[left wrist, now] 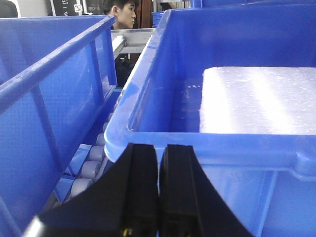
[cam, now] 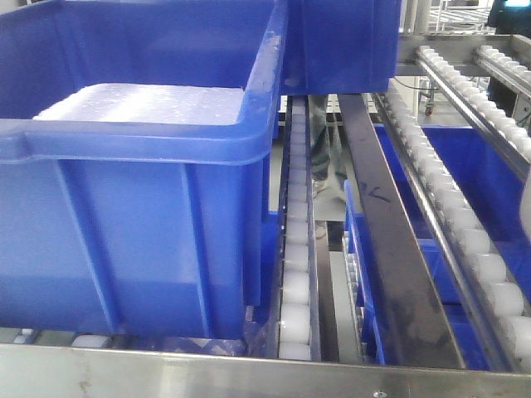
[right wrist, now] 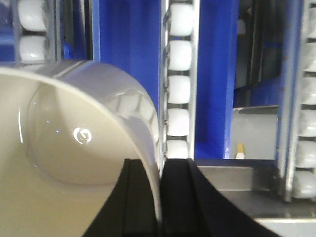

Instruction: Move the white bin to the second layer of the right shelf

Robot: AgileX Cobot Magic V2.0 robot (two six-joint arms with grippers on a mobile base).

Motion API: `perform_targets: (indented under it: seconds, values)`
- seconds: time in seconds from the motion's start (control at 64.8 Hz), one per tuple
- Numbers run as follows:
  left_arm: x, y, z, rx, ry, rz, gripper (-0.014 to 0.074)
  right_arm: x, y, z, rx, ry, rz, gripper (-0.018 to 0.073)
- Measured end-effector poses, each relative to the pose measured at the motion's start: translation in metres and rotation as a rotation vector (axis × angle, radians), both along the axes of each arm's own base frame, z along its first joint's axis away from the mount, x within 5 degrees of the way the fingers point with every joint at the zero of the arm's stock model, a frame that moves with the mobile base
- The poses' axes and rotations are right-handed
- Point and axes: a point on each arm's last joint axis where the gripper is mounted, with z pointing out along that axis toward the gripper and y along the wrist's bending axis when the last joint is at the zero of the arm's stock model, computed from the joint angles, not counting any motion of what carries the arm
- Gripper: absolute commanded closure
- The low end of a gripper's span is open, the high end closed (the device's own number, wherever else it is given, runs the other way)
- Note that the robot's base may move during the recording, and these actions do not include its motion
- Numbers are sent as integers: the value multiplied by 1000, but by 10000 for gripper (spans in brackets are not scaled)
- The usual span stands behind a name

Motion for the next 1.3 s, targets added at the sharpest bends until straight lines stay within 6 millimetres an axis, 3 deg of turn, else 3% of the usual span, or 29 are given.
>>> perform_targets:
  seconds: [0.37,1.296]
  values:
    - [0,0,0,0,0,0,512,-5,-6,-41,10,28,-37,490]
    - [0,0,0,0,0,0,512,0,-9,-54,-1,70,-22,489]
